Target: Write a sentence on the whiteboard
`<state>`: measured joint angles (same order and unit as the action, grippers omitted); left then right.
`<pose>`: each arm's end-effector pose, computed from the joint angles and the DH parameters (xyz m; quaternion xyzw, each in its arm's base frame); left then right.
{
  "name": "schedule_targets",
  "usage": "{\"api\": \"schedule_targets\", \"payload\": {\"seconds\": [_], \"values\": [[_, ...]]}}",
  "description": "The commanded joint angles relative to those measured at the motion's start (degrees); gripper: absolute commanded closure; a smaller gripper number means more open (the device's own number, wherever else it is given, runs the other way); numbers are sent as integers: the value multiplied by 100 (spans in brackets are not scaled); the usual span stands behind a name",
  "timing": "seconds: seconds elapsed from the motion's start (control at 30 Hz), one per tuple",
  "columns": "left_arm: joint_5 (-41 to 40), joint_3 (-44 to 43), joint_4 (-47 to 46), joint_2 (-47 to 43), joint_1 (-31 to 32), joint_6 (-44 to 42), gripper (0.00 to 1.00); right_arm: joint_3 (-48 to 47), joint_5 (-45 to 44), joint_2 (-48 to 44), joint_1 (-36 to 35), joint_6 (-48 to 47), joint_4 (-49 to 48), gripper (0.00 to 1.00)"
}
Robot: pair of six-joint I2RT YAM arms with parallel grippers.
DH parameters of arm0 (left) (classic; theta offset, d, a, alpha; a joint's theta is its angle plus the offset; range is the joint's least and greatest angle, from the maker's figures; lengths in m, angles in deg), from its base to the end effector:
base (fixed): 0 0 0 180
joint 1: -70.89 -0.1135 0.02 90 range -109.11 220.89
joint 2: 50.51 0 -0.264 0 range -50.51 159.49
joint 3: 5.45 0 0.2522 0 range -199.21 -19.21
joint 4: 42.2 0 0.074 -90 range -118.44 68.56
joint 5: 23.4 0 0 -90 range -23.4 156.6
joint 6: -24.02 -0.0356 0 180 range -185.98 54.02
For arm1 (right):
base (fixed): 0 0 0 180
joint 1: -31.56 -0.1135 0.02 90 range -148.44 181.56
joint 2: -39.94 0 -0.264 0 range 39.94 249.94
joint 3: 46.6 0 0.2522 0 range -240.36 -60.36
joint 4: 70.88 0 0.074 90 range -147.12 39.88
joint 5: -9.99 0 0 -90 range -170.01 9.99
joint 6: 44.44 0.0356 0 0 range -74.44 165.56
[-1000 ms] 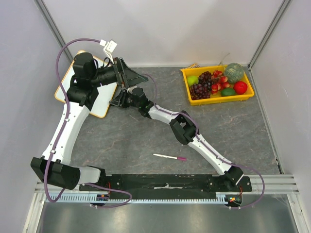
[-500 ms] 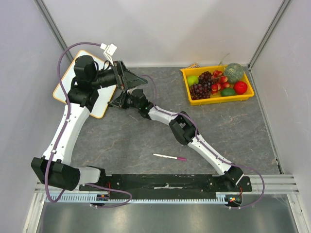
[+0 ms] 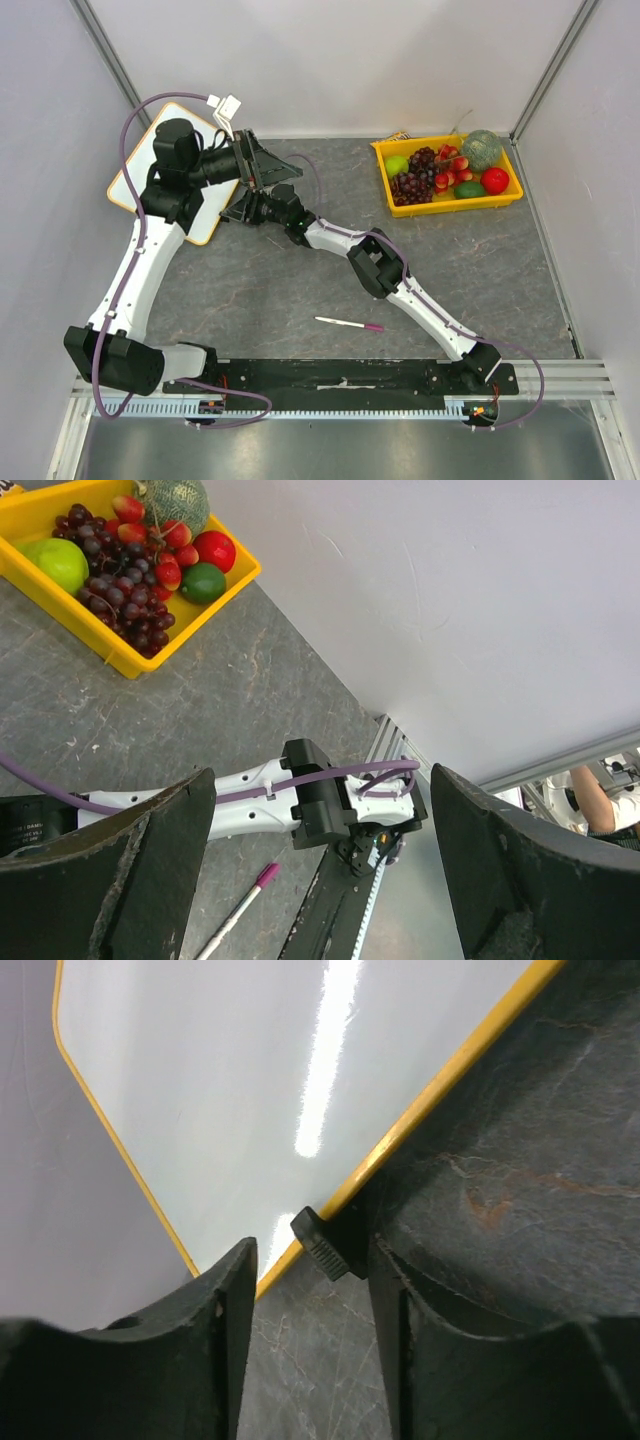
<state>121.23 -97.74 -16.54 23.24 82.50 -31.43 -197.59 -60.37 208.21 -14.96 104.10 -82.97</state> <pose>0.2676 -0.0846 0.4354 0.1652 0.7132 -0.5470 0.4061 0.4223 0.4628 0.0825 -0.0382 0.7356 0.6040 0.3043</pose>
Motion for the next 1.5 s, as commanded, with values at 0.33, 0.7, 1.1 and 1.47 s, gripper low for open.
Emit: {"api": "schedule_targets", "payload": {"seconds": [0.33,0.7,1.1,1.47], "values": [[223,162,-48,-116,-19,-18,8,-243,-100,233,-190,-379,571,37],[267,267,-56,-63,-37,-18,8,-638,-478,505,-366,-589,739,42],[311,355,-65,-81,-37,17,8,-612,-935,479,-463,-889,1011,62],[320,434,-83,-133,-37,17,8,-130,-865,111,-454,-923,792,94]]}}
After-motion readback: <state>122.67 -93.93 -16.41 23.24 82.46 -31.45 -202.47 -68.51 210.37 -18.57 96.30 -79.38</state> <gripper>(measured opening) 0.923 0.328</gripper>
